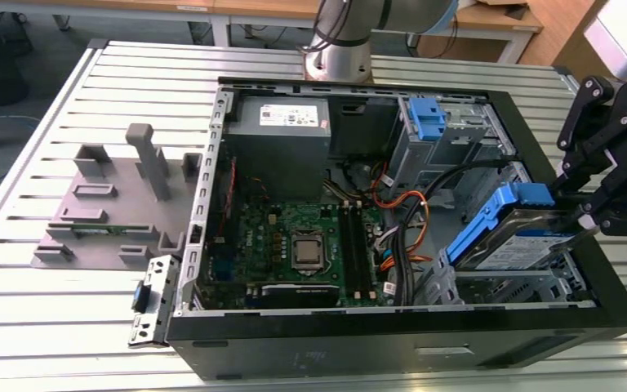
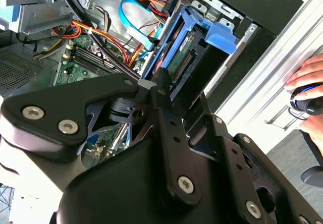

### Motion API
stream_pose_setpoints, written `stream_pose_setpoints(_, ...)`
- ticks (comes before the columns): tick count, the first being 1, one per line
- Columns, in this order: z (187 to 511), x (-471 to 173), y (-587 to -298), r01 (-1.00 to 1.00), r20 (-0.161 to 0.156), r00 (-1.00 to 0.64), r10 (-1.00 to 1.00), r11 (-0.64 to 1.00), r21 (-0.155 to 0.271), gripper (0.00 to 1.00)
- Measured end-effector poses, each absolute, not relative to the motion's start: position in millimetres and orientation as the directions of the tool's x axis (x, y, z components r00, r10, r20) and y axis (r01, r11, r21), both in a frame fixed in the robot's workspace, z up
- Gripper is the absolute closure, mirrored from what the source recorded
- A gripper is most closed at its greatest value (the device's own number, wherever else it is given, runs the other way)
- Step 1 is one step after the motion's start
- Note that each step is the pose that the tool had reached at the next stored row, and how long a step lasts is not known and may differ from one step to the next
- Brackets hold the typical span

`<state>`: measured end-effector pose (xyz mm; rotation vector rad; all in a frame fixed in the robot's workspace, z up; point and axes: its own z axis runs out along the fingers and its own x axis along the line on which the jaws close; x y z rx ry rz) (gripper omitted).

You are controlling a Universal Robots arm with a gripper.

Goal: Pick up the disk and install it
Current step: 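Insert the disk into the insertion slot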

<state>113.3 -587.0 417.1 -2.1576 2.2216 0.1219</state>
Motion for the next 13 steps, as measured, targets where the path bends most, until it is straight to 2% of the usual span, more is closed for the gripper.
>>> stream_pose_setpoints(13,409.2,112.8,-587.0,-0.999,-0.085,-0.03,-0.996,0.028,0.027,0.65)
